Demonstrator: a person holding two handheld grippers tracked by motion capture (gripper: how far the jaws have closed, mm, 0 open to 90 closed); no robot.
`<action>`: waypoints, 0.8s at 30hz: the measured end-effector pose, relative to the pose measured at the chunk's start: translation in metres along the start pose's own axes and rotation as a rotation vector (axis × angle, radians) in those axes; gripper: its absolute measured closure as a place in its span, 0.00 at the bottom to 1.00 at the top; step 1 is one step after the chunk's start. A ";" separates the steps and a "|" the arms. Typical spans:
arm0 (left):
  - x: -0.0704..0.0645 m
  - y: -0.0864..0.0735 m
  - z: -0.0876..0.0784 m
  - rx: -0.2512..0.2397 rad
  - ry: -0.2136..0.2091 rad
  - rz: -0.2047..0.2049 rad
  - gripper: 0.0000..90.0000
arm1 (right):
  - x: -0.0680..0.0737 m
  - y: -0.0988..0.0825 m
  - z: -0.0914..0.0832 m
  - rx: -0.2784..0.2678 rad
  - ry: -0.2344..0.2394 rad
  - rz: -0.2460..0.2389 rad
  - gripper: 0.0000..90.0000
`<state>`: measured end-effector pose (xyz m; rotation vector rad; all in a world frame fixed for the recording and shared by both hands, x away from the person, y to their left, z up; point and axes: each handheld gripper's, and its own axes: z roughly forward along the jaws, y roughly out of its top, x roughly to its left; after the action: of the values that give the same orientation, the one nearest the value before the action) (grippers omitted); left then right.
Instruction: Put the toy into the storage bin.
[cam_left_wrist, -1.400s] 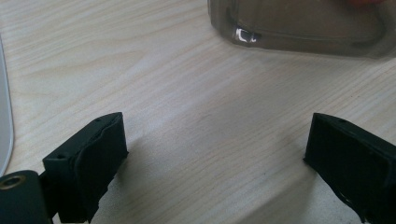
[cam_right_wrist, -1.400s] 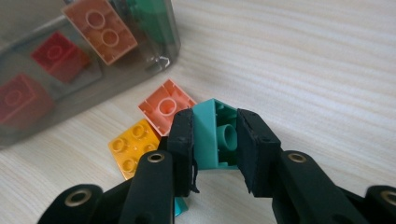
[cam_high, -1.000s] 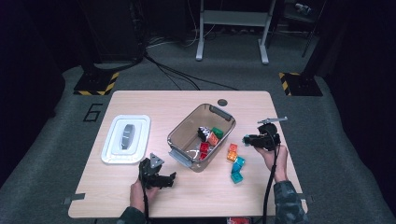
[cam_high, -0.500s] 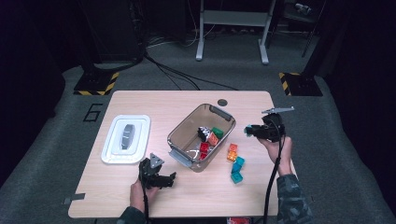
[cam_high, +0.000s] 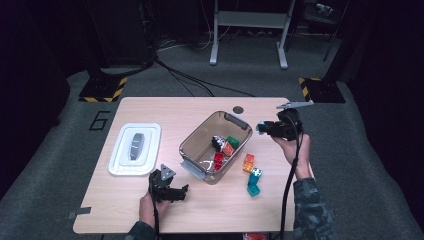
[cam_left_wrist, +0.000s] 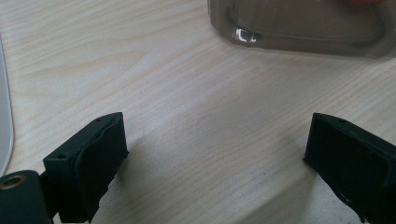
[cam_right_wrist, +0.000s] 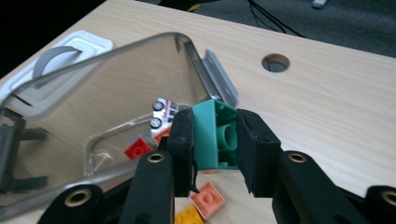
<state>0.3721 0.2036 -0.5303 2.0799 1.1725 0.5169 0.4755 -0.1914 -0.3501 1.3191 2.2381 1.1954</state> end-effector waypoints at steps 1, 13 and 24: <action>0.000 0.000 0.000 0.000 -0.001 0.000 0.06 | 0.004 0.004 0.002 -0.002 0.008 -0.006 0.76; 0.000 0.000 0.000 0.000 -0.001 -0.001 0.06 | 0.031 0.016 0.053 0.095 0.068 -0.082 0.76; 0.000 0.000 0.000 0.000 -0.002 -0.001 0.06 | 0.030 0.010 0.064 0.165 0.055 -0.082 0.75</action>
<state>0.3722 0.2037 -0.5303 2.0792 1.1724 0.5149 0.5029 -0.1313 -0.3775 1.2516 2.4505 1.0501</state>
